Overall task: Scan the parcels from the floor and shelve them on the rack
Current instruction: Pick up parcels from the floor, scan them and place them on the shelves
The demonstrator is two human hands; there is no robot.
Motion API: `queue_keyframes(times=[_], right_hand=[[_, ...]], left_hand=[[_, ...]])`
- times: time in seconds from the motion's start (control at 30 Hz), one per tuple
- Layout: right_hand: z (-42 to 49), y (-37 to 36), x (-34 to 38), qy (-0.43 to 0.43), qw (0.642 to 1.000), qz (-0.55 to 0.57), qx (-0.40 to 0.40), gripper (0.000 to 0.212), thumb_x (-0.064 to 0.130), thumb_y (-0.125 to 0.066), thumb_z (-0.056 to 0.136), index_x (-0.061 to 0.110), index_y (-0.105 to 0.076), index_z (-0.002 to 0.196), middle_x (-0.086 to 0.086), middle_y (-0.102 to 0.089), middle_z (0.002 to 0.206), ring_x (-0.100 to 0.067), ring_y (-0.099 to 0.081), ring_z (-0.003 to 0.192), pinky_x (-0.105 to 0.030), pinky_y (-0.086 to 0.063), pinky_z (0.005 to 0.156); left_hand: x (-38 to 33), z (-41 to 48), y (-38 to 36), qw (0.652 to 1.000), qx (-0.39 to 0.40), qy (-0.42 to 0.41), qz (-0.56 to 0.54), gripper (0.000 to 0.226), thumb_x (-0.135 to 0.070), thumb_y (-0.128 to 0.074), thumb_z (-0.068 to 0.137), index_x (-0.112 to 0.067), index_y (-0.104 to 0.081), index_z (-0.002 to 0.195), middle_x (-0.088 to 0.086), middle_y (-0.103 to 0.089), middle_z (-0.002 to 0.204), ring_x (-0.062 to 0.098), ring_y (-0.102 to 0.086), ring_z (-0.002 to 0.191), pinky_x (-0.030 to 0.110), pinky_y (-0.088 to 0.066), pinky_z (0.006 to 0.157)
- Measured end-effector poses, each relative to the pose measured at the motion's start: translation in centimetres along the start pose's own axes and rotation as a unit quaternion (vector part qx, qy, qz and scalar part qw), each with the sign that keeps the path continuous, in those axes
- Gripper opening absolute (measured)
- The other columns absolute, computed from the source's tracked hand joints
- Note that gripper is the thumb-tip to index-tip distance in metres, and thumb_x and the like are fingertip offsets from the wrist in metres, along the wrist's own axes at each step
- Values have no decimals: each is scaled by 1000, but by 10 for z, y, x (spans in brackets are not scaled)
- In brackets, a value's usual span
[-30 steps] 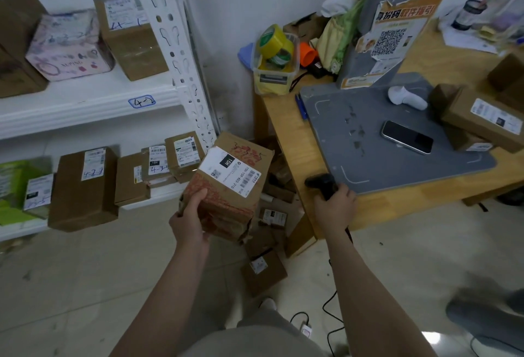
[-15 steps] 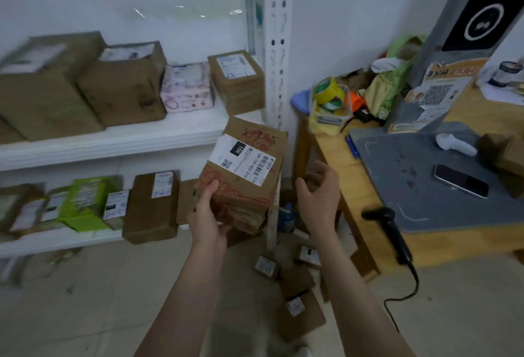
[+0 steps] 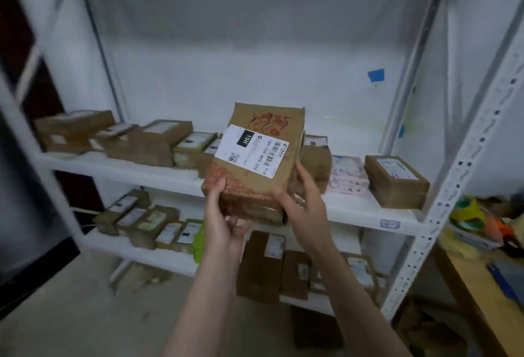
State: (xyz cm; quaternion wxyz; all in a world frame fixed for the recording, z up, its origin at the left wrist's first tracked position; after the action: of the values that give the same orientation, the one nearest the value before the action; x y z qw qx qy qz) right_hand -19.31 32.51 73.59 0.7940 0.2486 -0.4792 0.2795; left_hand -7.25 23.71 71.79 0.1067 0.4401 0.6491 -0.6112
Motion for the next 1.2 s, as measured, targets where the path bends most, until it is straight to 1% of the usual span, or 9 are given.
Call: queue_keyframes(times=[0.13, 0.23, 0.4, 0.47, 0.6, 0.67, 0.8, 1.07, 1.2], right_hand=[[35, -79, 68, 78, 994, 35, 74, 82, 60, -69, 77, 48, -31, 149, 28, -44, 143, 4, -39, 135, -38, -39, 113], [56, -130, 122, 124, 983, 53, 127, 89, 64, -68, 72, 46, -30, 150, 38, -44, 137, 8, -41, 133, -38, -40, 114], [96, -183, 197, 183, 969, 53, 156, 100, 69, -66, 65, 44, -26, 153, 10, -44, 150, -13, -46, 135, -48, -41, 111], [116, -196, 225, 207, 963, 66, 162, 99, 68, -67, 64, 46, -27, 152, 8, -47, 148, -16, -49, 133, -50, -44, 108], [158, -220, 282, 214, 953, 107, 186, 99, 67, -67, 59, 49, -30, 150, 9, -50, 147, -17, -52, 131, -52, -50, 102], [178, -232, 307, 228, 948, 129, 182, 100, 64, -67, 58, 44, -34, 150, 10, -54, 143, -15, -56, 127, -45, -52, 100], [218, -250, 353, 257, 943, 136, 160, 92, 56, -66, 61, 39, -42, 148, 12, -58, 137, -9, -57, 122, -43, -48, 105], [318, -295, 444, 281, 950, 92, 102, 75, 61, -56, 56, 40, -60, 127, 13, -66, 123, -17, -61, 112, -46, -52, 98], [357, -311, 474, 271, 956, 84, 76, 71, 62, -52, 54, 32, -66, 116, 4, -68, 114, -22, -64, 103, -35, -53, 76]], left_hand=[[-101, 3, 12, 995, 15, -91, -26, 20, -38, -63, 92, -24, -67, 105, 7, -72, 105, 28, -67, 106, 53, -53, 97], [-171, 3, 19, 989, 24, -147, -24, 26, -42, -65, 90, -25, -66, 109, 11, -70, 118, 31, -66, 113, 56, -51, 101], [-267, -5, 17, 971, 68, -229, 23, 33, -49, -64, 86, -28, -65, 112, 7, -71, 116, 29, -66, 112, 52, -53, 99], [-303, -6, 10, 961, 78, -256, 62, 37, -49, -66, 83, -28, -65, 113, 6, -71, 115, 28, -65, 113, 51, -51, 102], [-377, -4, -16, 937, 91, -321, 108, 18, -40, -63, 94, -24, -67, 100, -1, -78, 94, 16, -67, 101, 42, -54, 100], [-408, -1, -30, 924, 104, -343, 135, 18, -43, -62, 95, -26, -65, 101, -7, -78, 87, 13, -65, 101, 42, -53, 102], [-459, 14, -55, 902, 104, -380, 174, 23, -52, -63, 93, -31, -63, 103, -1, -71, 111, 17, -63, 110, 48, -51, 105], [-560, 69, -128, 884, 77, -440, 139, 31, -60, -63, 89, -30, -59, 93, -5, -69, 95, 13, -65, 87, 36, -60, 73], [-603, 109, -164, 874, 90, -451, 154, 35, -64, -58, 90, -30, -56, 90, -6, -64, 95, 13, -59, 83, 41, -53, 84]])
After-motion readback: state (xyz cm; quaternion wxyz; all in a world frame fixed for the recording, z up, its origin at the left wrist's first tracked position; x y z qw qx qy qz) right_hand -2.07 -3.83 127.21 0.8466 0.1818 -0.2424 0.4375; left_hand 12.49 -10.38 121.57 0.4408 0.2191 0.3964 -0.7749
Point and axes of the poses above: each hand's wrist, its own z-axis towards the middle knuckle, its own y-axis out of the back of the hand, x = y × z, the point moved 4 cm from there along z, towards the middle knuckle
